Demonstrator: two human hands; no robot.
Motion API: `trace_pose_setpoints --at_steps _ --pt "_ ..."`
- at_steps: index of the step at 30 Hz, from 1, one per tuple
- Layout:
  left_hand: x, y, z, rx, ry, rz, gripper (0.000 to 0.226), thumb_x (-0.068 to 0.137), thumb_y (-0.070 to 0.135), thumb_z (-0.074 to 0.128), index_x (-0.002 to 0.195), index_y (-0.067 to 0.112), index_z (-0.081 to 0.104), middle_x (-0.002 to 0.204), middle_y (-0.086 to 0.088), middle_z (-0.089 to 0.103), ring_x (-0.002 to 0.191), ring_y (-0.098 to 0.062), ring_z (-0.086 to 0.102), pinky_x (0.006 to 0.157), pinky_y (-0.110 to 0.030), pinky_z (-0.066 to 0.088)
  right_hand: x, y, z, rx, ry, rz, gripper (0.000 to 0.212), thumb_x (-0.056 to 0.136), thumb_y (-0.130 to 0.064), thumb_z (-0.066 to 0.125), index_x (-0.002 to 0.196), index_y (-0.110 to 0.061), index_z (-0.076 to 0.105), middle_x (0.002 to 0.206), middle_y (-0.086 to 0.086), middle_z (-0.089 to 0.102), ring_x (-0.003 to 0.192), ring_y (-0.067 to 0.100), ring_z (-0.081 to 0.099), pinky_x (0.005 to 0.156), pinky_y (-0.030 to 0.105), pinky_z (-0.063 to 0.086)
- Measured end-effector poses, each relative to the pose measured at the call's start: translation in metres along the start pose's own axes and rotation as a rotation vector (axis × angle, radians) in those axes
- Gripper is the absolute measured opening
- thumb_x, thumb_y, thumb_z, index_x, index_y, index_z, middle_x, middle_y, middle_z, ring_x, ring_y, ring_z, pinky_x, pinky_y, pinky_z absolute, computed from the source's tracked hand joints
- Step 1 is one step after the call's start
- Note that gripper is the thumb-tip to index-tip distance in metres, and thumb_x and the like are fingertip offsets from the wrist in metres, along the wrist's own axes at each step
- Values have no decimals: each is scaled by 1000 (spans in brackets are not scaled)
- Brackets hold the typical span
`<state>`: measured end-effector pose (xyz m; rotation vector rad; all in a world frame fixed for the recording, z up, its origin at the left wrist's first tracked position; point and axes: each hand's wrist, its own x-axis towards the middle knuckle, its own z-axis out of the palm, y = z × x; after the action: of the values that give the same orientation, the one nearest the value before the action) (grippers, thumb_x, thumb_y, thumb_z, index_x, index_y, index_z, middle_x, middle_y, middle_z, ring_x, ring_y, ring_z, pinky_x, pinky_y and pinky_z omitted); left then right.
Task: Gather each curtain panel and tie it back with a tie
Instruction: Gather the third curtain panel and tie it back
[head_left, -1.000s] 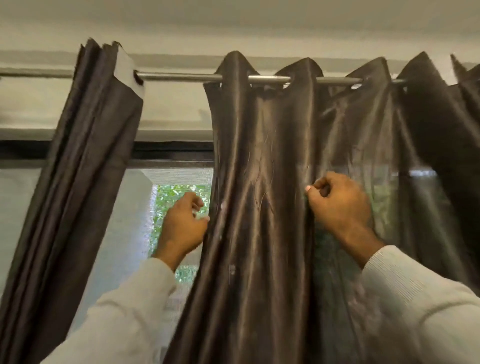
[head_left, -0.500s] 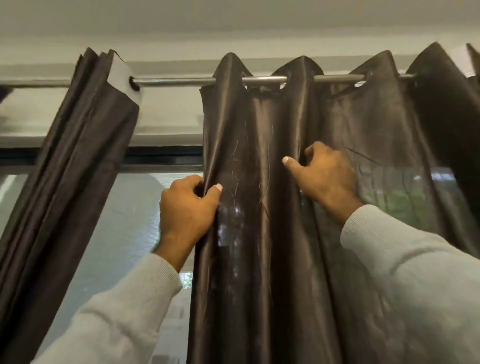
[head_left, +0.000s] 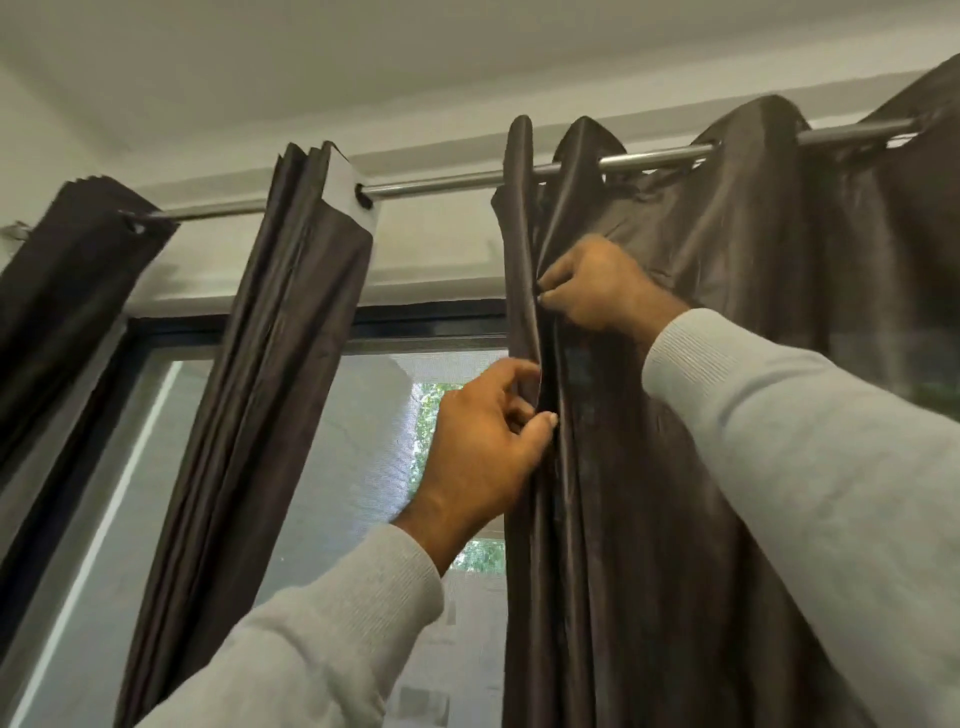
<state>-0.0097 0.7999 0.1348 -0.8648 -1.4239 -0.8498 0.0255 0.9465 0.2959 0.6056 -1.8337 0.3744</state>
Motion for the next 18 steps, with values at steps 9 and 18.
trace_pose_setpoints --at_steps 9,18 --pt "-3 12 14 137 20 128 34 101 47 64 85 21 78 72 6 72 69 -11 68 65 -40 58 -13 31 -29 356 -11 170 18 98 -28 74 87 -14 78 82 6 77 60 16 70 54 27 53" --pt "24 21 25 349 159 -193 63 92 58 76 132 24 41 104 -4 72 93 -32 72 84 -49 62 -40 105 -84 -465 552 530 72 88 -42 74 142 -4 45 151 23 42 125 51 58 96 54 52"
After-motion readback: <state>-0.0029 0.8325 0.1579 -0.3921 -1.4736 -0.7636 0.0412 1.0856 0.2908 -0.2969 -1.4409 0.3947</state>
